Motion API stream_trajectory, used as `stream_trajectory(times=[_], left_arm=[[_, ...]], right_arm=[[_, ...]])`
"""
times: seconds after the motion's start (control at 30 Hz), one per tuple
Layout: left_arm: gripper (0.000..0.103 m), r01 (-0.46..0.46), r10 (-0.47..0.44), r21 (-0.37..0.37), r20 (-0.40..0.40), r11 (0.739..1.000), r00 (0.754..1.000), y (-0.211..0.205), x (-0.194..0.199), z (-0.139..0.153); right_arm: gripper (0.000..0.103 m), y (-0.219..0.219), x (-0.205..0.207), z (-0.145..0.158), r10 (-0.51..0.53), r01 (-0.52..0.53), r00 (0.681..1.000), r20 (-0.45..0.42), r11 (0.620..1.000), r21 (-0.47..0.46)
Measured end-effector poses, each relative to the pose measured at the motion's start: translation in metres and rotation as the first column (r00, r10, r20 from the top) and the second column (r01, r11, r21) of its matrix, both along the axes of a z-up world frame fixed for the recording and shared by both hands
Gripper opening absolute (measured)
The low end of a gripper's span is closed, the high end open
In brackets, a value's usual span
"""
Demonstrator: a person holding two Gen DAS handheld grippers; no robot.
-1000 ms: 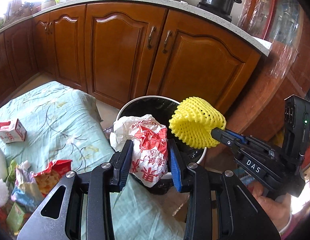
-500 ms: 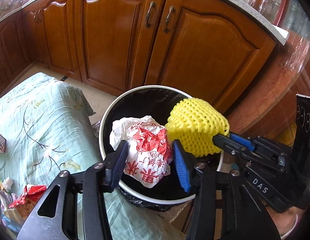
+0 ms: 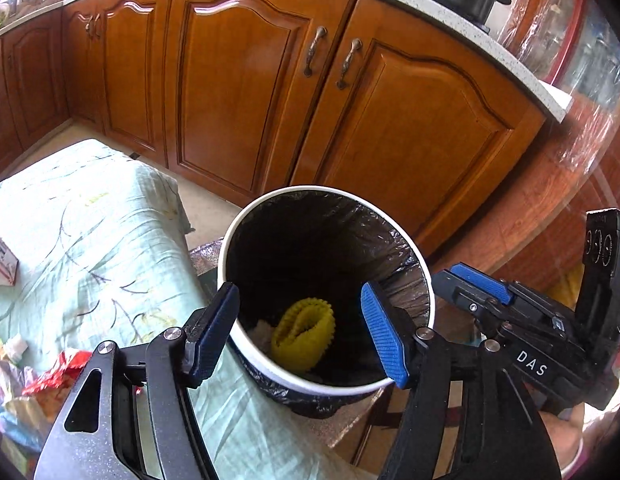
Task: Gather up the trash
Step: 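Carry both items over the black bin and open both tools to drop them, then grasp the blue-and-red snack bag with the left tool while the right tool grasps the yellow wrapper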
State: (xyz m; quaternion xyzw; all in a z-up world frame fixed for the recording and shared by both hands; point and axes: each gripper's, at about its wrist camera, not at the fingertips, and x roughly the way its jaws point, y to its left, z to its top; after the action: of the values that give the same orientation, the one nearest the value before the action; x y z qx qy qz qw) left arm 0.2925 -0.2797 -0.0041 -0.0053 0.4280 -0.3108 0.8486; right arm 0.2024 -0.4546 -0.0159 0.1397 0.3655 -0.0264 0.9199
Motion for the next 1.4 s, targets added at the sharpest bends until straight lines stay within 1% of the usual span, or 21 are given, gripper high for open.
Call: stream_trajectory(times=[0.03,0.07,0.1,0.17,0.27,0.4,0.5,0.63,0.87,1.17,1.4], left_arm=[[0.064,-0.011,0.011,-0.005,0.009,1.000,1.000,0.006,-0.005,0.001],[0.064,-0.022,0.022,-0.011,0.016,1.000,1.000,0.013,-0.009,0.002],[0.064,-0.034,0.034,-0.018,0.021,0.999,0.999,0.020,-0.014,0.002],[0.064,-0.054,0.055,-0.031,0.027,0.998,0.998,0.033,-0.025,0.002],[0.064,-0.089,0.090,-0.037,0.040,0.995,0.995,0.054,-0.042,0.002],[0.065,-0.138,0.140,-0.029,0.067,0.990,0.988,0.084,-0.065,-0.001],[0.065,-0.164,0.166,-0.027,0.071,0.986,0.984,0.106,-0.080,-0.004],[0.065,-0.212,0.212,-0.013,0.096,0.977,0.973,0.136,-0.101,-0.005],[0.065,-0.294,0.295,-0.020,0.116,0.955,0.949,0.193,-0.123,-0.005],[0.065,-0.403,0.403,-0.021,0.121,0.915,0.907,0.249,-0.133,-0.007],[0.065,-0.458,0.456,-0.016,0.112,0.889,0.883,0.278,-0.134,-0.012]], right_arm=[[0.045,0.002,-0.003,0.001,-0.001,0.001,1.000,0.008,1.000,0.008],[0.054,0.004,-0.007,0.002,-0.003,0.002,1.000,0.019,1.000,0.020],[0.059,0.007,-0.010,0.002,-0.004,0.003,1.000,0.031,0.999,0.034],[0.073,0.014,-0.018,0.002,-0.004,0.001,0.999,0.054,0.998,0.058],[0.081,0.029,-0.028,0.001,0.001,-0.008,0.997,0.080,0.996,0.090],[0.083,0.049,-0.040,-0.003,0.013,-0.026,0.995,0.101,0.992,0.123],[0.086,0.066,-0.046,-0.007,0.033,-0.048,0.994,0.103,0.988,0.147],[0.087,0.087,-0.049,-0.015,0.067,-0.083,0.993,0.093,0.980,0.182],[0.087,0.128,-0.054,-0.023,0.136,-0.148,0.988,0.073,0.969,0.198],[0.087,0.174,-0.047,-0.026,0.222,-0.229,0.973,0.058,0.954,0.196],[0.087,0.214,-0.042,-0.027,0.316,-0.320,0.947,0.054,0.927,0.195]])
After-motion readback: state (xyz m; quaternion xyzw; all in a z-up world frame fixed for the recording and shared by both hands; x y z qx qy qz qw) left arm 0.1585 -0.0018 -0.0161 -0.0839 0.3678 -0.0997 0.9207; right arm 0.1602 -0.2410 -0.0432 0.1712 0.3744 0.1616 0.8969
